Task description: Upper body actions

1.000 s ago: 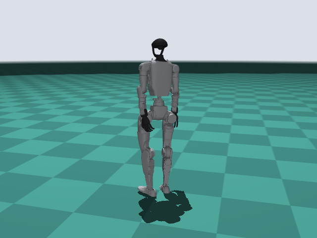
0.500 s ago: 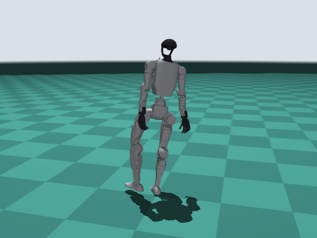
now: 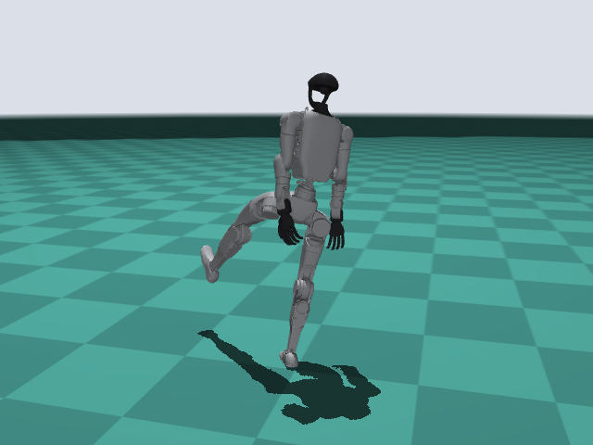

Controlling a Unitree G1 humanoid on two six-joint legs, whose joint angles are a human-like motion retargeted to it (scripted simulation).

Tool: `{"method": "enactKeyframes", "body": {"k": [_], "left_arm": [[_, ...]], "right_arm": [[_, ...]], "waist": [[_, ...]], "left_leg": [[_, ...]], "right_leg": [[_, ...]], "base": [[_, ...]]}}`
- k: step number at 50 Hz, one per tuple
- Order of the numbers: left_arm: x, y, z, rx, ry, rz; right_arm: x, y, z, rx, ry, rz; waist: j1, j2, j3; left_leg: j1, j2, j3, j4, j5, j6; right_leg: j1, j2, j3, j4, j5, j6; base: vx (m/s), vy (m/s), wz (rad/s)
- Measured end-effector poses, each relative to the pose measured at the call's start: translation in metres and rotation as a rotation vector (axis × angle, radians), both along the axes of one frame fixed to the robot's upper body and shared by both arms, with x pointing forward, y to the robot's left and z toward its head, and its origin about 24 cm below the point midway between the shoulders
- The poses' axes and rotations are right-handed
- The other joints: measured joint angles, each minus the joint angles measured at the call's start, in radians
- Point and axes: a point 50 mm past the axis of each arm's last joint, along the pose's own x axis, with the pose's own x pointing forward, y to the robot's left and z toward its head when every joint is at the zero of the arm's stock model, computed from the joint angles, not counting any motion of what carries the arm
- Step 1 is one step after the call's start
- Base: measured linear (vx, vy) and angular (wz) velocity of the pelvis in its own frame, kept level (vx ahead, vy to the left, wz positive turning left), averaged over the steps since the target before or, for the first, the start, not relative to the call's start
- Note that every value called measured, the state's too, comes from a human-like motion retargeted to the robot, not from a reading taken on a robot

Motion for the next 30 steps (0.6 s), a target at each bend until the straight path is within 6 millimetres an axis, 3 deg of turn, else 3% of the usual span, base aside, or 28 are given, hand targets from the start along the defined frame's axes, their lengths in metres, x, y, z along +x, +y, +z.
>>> {"method": "enactKeyframes", "body": {"k": [3, 5, 7, 10, 12, 15, 17, 20, 22, 24, 28, 30], "left_arm": [[0.002, 0.008, 0.000, 0.031, 0.010, -0.026], [-0.001, 0.013, 0.000, 0.061, 0.008, -0.040], [0.015, 0.022, -0.002, 0.099, -0.016, -0.043], [0.021, 0.029, -0.004, 0.138, -0.046, -0.052], [0.039, 0.034, -0.005, 0.160, -0.081, -0.047], [0.051, 0.038, -0.007, 0.186, -0.135, -0.029], [0.065, 0.034, -0.008, 0.187, -0.174, 0.012], [0.085, 0.024, -0.008, 0.165, -0.231, 0.045], [0.101, 0.022, -0.008, 0.146, -0.279, 0.024], [0.117, 0.024, -0.007, 0.145, -0.331, -0.019], [0.145, 0.036, -0.003, 0.185, -0.428, -0.146], [0.146, 0.043, -0.002, 0.211, -0.442, -0.177]], "right_arm": [[-0.012, 0.000, -0.002, 0.008, 0.028, -0.031], [-0.030, 0.002, -0.004, 0.008, 0.066, -0.052], [-0.038, -0.004, -0.003, -0.007, 0.098, -0.076], [-0.070, -0.007, -0.002, -0.036, 0.177, -0.100], [-0.084, -0.014, 0.001, -0.075, 0.234, -0.110], [-0.114, -0.016, 0.005, -0.116, 0.321, -0.138], [-0.127, -0.022, 0.010, -0.155, 0.368, -0.175], [-0.144, -0.026, 0.015, -0.179, 0.406, -0.261], [-0.147, -0.025, 0.016, -0.184, 0.413, -0.322], [-0.142, -0.021, 0.014, -0.182, 0.396, -0.367], [-0.111, -0.012, 0.006, -0.125, 0.306, -0.368], [-0.088, -0.010, 0.002, -0.085, 0.263, -0.292]], "waist": [[-0.056, 0.013, -0.074], [-0.087, 0.005, -0.121], [-0.161, 0.035, -0.163], [-0.205, 0.001, -0.222], [-0.248, 0.017, -0.249], [-0.279, 0.030, -0.328], [-0.336, 0.069, -0.371], [-0.388, 0.102, -0.420], [-0.431, 0.099, -0.451], [-0.440, 0.081, -0.448], [-0.310, 0.021, -0.319], [-0.261, -0.006, -0.279]], "left_leg": [[0.083, -0.040, -0.005, 0.053, 0.018, -0.018], [0.181, -0.079, 0.007, 0.077, 0.056, -0.031], [0.202, -0.088, -0.062, 0.215, 0.063, -0.034], [0.362, -0.161, -0.054, 0.270, 0.132, -0.026], [0.443, -0.187, -0.093, 0.300, 0.158, -0.027], [0.602, -0.254, -0.104, 0.094, 0.241, -0.103], [0.659, -0.268, -0.084, -0.056, 0.108, -0.102], [0.691, -0.302, -0.035, -0.264, 0.149, -0.085], [0.630, -0.292, -0.065, -0.249, 0.146, -0.117], [0.544, -0.308, -0.179, -0.186, 0.137, -0.096], [0.552, -0.327, -0.166, -0.092, 0.091, -0.070], [0.572, -0.331, -0.137, -0.071, 0.067, -0.066]], "right_leg": [[-0.020, 0.027, -0.036, -0.022, -0.004, 0.005], [-0.024, 0.027, -0.060, -0.046, -0.002, 0.010], [-0.041, 0.062, -0.134, -0.044, -0.015, 0.013], [-0.052, 0.026, -0.177, -0.072, -0.012, 0.032], [-0.056, 0.043, -0.228, -0.072, -0.026, 0.038], [-0.072, 0.078, -0.271, -0.103, -0.029, 0.048], [-0.074, 0.110, -0.336, -0.124, -0.039, 0.058], [-0.080, 0.136, -0.415, -0.154, -0.049, 0.075], [-0.106, 0.119, -0.487, -0.168, -0.053, 0.092], [-0.125, 0.094, -0.528, -0.176, -0.049, 0.105], [-0.090, 0.053, -0.483, -0.172, -0.028, 0.108], [-0.082, 0.034, -0.458, -0.171, -0.018, 0.111]], "base": [[0.03, 0.07, 0.93], [0.08, 0.08, 1.13], [0.04, 0.05, 1.59], [0.01, 0.06, 1.09], [0.00, 0.06, 1.09], [0.00, 0.14, 0.95], [0.00, 0.15, 1.43], [-0.06, 0.22, 1.48], [-0.24, 0.21, 1.91], [-0.31, 0.21, 1.16], [-0.26, 0.22, -0.56], [-0.18, 0.20, -0.67]]}}
